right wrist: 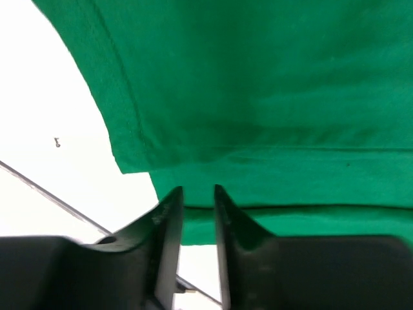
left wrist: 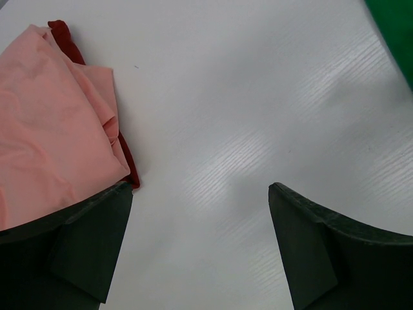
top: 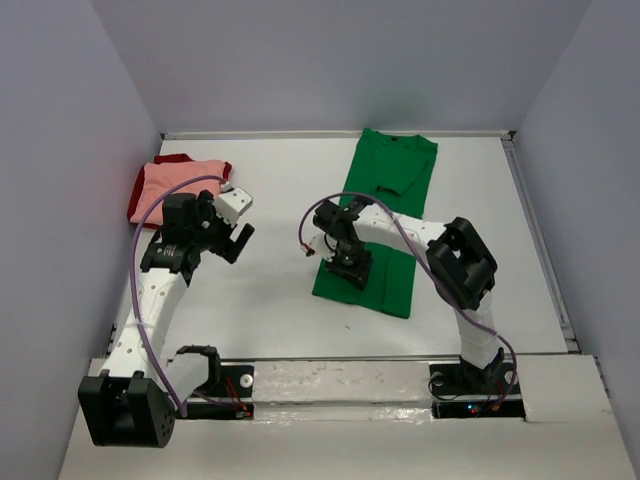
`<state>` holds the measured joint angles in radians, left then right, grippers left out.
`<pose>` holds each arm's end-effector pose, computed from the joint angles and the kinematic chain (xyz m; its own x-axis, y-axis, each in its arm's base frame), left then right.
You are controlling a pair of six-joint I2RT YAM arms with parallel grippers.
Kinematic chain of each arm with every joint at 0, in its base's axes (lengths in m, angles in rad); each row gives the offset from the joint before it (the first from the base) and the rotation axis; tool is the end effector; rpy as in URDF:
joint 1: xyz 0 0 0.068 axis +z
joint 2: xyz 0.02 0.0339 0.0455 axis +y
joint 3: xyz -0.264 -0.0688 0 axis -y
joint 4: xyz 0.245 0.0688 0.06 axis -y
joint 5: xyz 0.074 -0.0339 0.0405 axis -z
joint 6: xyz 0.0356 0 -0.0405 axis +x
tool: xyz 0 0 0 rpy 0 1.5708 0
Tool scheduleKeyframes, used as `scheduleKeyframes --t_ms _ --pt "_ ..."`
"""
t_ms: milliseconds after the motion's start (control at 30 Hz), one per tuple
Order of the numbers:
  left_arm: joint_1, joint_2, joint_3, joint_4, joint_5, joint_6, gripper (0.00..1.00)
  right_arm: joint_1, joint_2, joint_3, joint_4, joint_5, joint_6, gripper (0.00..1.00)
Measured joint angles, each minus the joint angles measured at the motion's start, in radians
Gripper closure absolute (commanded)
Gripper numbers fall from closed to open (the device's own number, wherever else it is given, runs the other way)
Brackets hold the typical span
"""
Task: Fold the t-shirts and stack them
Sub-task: Fold the tshirt
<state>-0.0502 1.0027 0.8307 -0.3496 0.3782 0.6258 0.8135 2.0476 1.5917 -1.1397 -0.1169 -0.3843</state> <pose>0.2215 -0.0243 0.2999 -0.1887 0.5545 -0.8105 0.5884 0.7246 0.3587 0.2614 0.2825 0.1847 -0.3668 -0.9301 -0.0207 -0.9247 0.3621 0.1174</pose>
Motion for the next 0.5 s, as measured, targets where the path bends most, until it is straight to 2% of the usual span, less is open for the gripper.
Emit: scheduleKeyframes --t_ms 67,167,200,233,400,500 --pt "0.000 0.000 0.000 -0.002 0.003 0.001 0.01 0.000 -0.013 -0.018 -0.004 0.000 -0.003 0.66" --pt "0.000 0.000 0.000 -0.008 0.007 0.002 0.01 0.000 -0.036 -0.021 -0.011 0.002 -0.003 0.77" --pt "0.000 0.000 0.001 -0.010 0.008 0.003 0.01 0.000 -0.045 -0.021 -0.014 0.003 -0.002 0.93" --pt "0.000 0.003 0.002 -0.014 0.011 0.009 0.01 0.000 -0.071 -0.021 -0.020 0.013 -0.006 1.00" --pt "0.000 0.061 0.031 -0.037 0.039 0.025 0.01 -0.009 -0.254 -0.035 -0.002 0.076 0.004 1.00" --pt "-0.006 0.113 0.064 -0.049 0.064 0.030 0.01 -0.076 -0.456 -0.119 0.063 0.136 0.011 1.00"
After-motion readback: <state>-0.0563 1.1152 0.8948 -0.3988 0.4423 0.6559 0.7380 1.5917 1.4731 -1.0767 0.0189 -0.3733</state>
